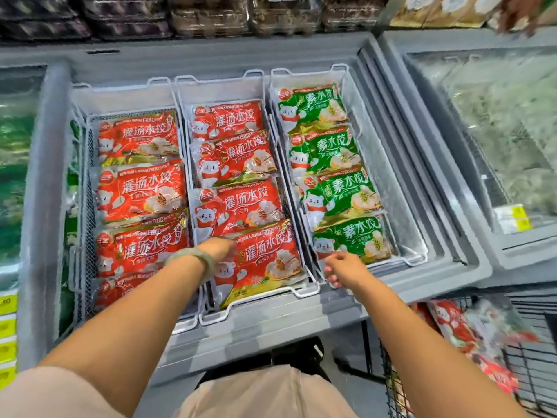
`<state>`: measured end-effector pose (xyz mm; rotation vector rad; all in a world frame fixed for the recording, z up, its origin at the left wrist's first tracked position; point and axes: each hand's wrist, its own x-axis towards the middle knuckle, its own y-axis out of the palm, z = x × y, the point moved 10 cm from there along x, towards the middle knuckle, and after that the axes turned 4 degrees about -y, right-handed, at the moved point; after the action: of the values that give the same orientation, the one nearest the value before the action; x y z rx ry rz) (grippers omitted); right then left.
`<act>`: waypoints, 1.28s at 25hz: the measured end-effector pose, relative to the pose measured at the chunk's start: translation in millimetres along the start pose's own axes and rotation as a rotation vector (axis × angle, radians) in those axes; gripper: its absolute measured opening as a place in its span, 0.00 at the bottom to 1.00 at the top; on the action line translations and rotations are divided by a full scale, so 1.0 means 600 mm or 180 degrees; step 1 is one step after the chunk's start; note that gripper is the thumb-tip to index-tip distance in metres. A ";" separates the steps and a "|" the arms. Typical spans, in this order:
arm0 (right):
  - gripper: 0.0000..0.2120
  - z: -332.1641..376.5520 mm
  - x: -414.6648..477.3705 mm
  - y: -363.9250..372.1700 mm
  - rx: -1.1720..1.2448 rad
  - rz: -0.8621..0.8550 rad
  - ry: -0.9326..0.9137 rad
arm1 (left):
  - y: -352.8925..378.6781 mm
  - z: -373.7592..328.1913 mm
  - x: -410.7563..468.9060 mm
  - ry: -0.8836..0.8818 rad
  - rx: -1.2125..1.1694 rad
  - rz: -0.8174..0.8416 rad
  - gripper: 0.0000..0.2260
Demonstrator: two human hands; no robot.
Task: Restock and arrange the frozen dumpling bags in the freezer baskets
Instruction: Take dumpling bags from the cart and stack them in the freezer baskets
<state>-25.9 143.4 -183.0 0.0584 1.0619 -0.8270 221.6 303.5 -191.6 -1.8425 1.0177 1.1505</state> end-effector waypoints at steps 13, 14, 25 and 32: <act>0.06 -0.388 -0.210 -0.299 0.1480 -0.1120 0.0632 | 0.492 -0.191 -0.117 0.1061 0.2152 0.0858 0.15; 0.06 -0.430 -0.222 -0.313 0.1578 -0.1194 0.0739 | 0.543 -0.187 -0.131 0.1145 0.2367 0.0923 0.14; 0.08 -0.664 -0.198 -0.476 0.2448 -0.1230 0.1027 | 0.933 -0.053 -0.170 0.0570 0.3019 0.1306 0.14; 0.05 -0.720 -0.104 -0.530 0.2459 -0.1011 0.1126 | 1.009 -0.014 -0.067 0.0248 0.2702 0.0810 0.15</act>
<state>-561.7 135.6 -250.1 0.7242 1.0342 -1.5222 -325.9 49.4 -252.3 -1.1005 1.5190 0.6123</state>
